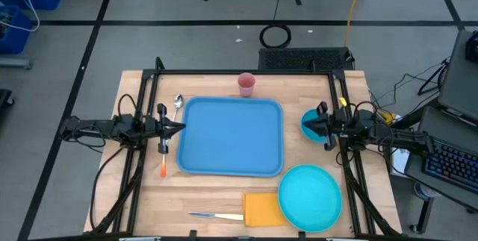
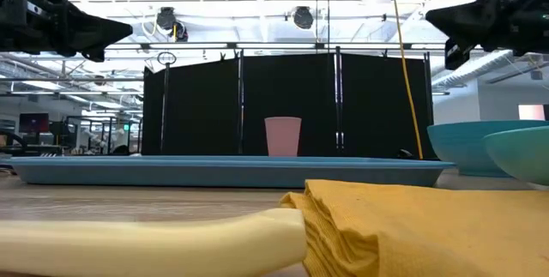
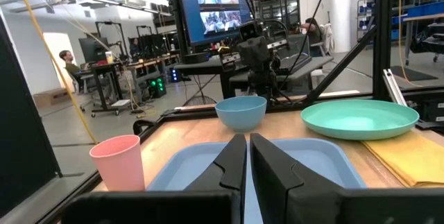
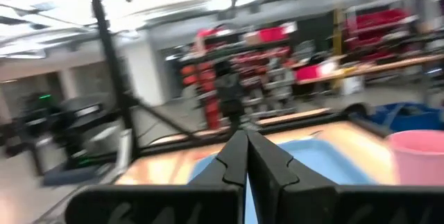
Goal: Set up tray
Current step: Put the blue plate on the blue serving tray
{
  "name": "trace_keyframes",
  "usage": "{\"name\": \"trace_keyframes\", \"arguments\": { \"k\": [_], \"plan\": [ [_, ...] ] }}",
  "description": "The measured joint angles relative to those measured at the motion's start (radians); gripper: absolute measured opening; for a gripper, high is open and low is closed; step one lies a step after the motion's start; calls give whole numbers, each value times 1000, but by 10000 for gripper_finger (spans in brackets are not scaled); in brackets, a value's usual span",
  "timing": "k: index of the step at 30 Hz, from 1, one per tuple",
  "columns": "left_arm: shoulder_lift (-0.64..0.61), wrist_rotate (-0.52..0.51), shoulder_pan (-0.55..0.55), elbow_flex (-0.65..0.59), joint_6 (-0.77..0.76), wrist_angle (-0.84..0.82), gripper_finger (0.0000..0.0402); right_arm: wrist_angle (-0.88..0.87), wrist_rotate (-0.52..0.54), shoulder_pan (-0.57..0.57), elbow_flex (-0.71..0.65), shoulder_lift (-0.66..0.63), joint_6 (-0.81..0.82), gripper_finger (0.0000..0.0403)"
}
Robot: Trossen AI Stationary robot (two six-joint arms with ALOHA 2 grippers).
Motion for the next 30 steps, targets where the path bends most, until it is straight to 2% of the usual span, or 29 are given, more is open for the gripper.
{"name": "trace_keyframes", "arguments": {
  "k": [4,14,19,24,30],
  "plan": [
    [0,0,0,0,0,0,26,-4,-24,43,0,19,14,23],
    [0,0,0,0,0,0,26,126,96,253,42,169,-37,102],
    [0,0,0,0,0,0,26,131,217,387,78,298,-96,139],
    [0,0,0,0,0,0,26,212,356,537,116,466,-155,153],
    [0,0,0,0,0,0,26,143,564,704,280,694,-237,155]
  ]
}}
